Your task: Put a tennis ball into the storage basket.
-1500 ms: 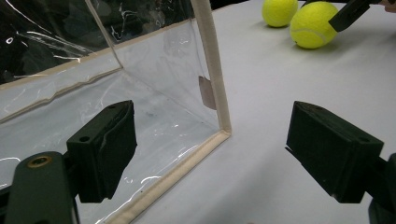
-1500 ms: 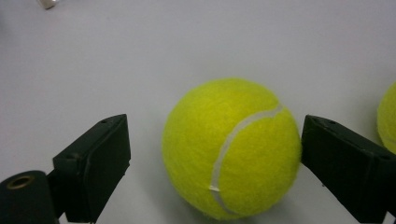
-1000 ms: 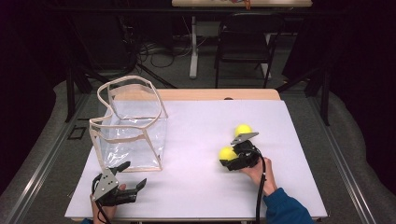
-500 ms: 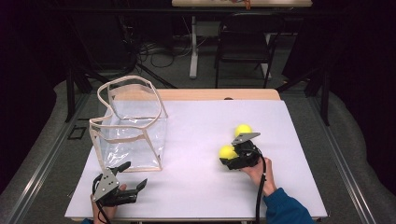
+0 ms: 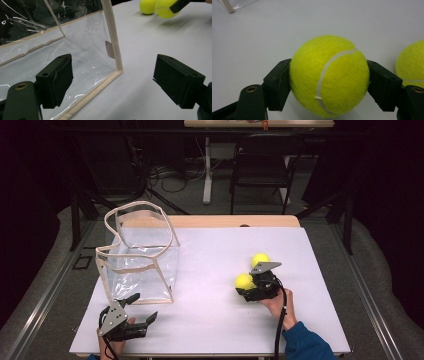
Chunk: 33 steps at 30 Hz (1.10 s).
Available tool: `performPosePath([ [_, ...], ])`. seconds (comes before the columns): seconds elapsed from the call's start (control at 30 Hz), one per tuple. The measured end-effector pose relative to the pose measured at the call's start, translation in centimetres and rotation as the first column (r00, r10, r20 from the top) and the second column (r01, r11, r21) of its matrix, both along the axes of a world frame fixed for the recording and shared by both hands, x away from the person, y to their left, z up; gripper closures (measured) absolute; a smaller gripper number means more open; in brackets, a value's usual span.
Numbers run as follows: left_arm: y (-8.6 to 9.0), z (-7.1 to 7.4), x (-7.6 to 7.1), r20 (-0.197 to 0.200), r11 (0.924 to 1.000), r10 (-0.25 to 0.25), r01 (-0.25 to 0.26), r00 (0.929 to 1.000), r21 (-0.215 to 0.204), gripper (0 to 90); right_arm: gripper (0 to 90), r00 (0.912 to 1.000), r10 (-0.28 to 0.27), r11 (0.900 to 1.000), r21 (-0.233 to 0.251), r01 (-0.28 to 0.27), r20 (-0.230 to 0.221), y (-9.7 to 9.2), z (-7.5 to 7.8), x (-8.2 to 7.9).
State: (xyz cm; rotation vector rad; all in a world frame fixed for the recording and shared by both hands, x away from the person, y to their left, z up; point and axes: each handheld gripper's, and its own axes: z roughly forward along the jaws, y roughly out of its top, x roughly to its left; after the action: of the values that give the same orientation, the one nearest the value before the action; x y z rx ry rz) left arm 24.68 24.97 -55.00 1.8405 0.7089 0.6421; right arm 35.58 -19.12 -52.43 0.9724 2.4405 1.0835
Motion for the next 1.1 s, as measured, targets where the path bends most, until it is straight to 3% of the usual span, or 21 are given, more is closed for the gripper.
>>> performPosePath([
  [1.1, 0.0, 0.0, 0.0, -0.005, 1.0000, 0.001, -0.001, 1.0000, 0.007, 15.9, 26.2, 0.9999, 0.006, 1.0000, -0.003, -0.006, 0.016, 0.2, 1.4, -1.0],
])
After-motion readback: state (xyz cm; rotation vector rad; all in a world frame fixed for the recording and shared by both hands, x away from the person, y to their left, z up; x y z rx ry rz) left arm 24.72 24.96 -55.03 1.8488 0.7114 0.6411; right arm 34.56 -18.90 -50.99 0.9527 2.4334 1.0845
